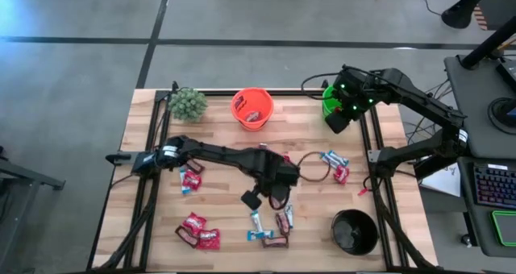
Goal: Sort candy
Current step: Put the brown chocolate into the black bucket
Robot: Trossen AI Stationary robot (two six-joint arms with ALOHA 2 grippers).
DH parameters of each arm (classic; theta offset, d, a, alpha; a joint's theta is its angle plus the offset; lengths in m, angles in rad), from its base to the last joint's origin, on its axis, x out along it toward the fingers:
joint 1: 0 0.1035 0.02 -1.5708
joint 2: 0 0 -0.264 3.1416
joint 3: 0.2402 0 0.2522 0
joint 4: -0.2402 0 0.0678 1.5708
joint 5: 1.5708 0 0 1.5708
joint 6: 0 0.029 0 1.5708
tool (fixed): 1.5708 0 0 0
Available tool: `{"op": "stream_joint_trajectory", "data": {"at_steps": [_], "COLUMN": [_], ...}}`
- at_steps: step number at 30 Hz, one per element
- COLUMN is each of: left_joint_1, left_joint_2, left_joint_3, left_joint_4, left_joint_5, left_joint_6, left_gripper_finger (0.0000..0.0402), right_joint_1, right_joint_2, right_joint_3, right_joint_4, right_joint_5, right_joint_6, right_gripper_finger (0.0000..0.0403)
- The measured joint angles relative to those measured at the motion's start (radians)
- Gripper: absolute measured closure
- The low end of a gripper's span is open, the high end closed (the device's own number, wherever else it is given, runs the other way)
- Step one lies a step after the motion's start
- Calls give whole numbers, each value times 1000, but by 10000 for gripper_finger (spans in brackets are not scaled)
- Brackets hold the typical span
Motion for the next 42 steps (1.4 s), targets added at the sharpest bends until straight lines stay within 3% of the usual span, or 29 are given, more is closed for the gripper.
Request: {"op": "stream_joint_trajectory", "data": {"at_steps": [4, 9, 17, 22, 28, 42], "left_joint_1": [41, 91, 129, 146, 191, 284], "left_joint_2": [-5, -76, -120, -138, -190, -335], "left_joint_3": [113, 84, 83, 83, 83, 83], "left_joint_4": [-113, -124, -143, -143, -139, 40], "left_joint_5": [-7, -19, -100, -227, -272, -273], "left_joint_6": [-24, -53, -49, -36, -42, -98], "left_gripper_finger": [401, 401, 401, 401, 401, 401], "right_joint_1": [0, 0, 0, 0, 2, 118], "right_joint_2": [0, 1, 2, 2, 2, 2], "right_joint_3": [0, 0, 0, 0, 0, 0], "right_joint_4": [15, 49, 60, 101, 228, 602], "right_joint_5": [-66, -90, -81, -105, -212, -222], "right_joint_6": [2, -4, -12, 4, 7, 116], "right_gripper_finger": [294, 286, 223, 195, 193, 193]}}
